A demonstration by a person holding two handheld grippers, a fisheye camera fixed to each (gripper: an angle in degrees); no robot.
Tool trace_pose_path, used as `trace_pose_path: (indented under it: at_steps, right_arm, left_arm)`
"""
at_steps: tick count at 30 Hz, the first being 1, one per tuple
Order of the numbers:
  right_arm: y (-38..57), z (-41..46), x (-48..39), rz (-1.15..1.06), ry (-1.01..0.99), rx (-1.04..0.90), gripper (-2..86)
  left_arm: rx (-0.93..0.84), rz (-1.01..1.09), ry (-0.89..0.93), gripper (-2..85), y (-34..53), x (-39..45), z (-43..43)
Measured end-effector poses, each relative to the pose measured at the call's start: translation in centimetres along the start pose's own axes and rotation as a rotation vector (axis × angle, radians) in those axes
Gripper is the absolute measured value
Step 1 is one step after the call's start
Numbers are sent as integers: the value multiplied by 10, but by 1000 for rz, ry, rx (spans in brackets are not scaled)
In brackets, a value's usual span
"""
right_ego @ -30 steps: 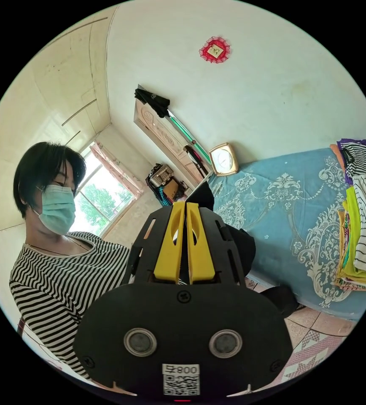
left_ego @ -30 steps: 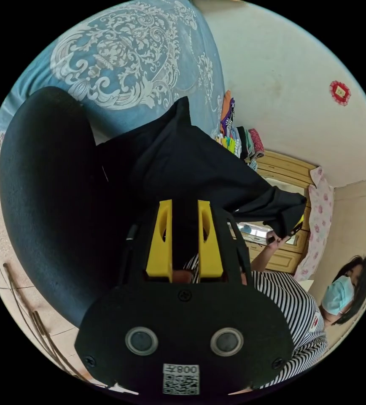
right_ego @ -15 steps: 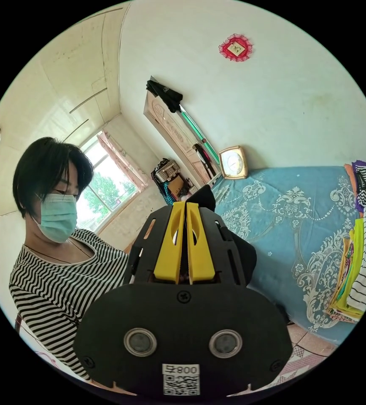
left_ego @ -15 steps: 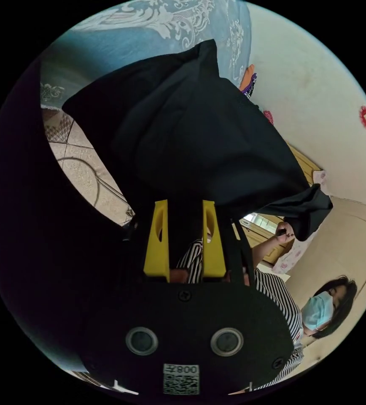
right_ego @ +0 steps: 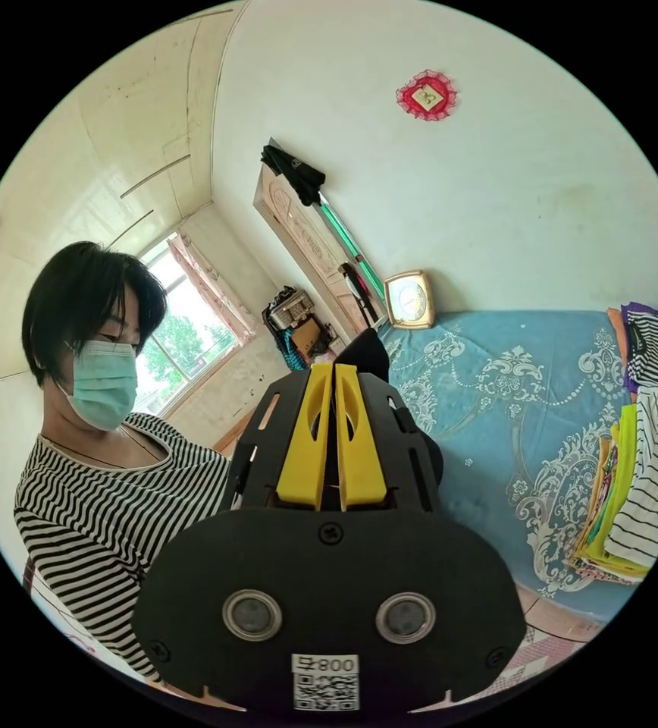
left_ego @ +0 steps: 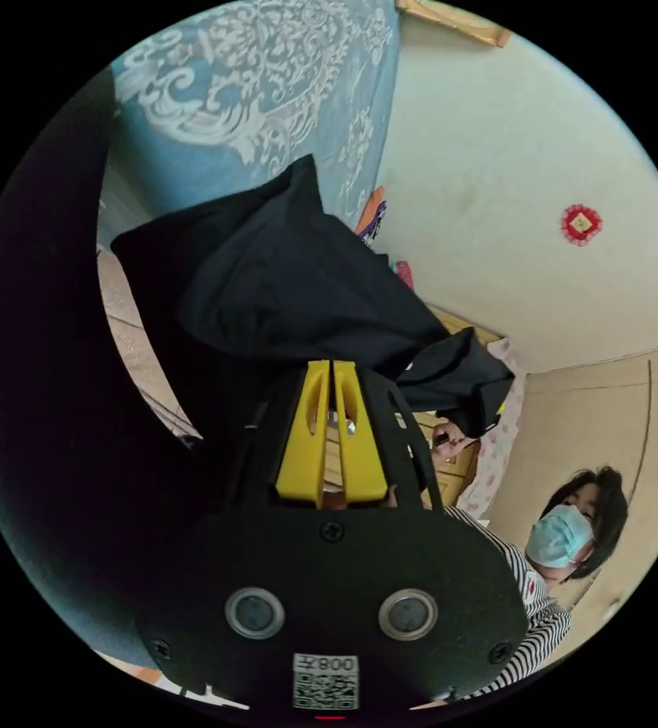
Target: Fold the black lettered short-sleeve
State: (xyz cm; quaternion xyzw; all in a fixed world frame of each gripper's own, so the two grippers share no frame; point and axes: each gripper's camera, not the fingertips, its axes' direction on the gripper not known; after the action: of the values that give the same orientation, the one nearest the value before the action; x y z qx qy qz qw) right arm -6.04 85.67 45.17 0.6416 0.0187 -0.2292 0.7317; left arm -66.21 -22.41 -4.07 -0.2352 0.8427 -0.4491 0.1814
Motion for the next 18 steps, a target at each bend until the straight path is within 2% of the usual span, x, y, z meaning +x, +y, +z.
trace_pose_path:
  at_steps: [6,11,18]
  right_arm:
    - [4,-7,17,6,16,57,1]
    - [4,-10,17,-54,2,114,1]
    - [2,-5,26,-158,-35,232,1]
  left_arm:
    - [210,199,128,6,-14,56,-78]
    - [310,516,174,4,-21,146,-136]
    - [375,878,69,4,-28,256,-177]
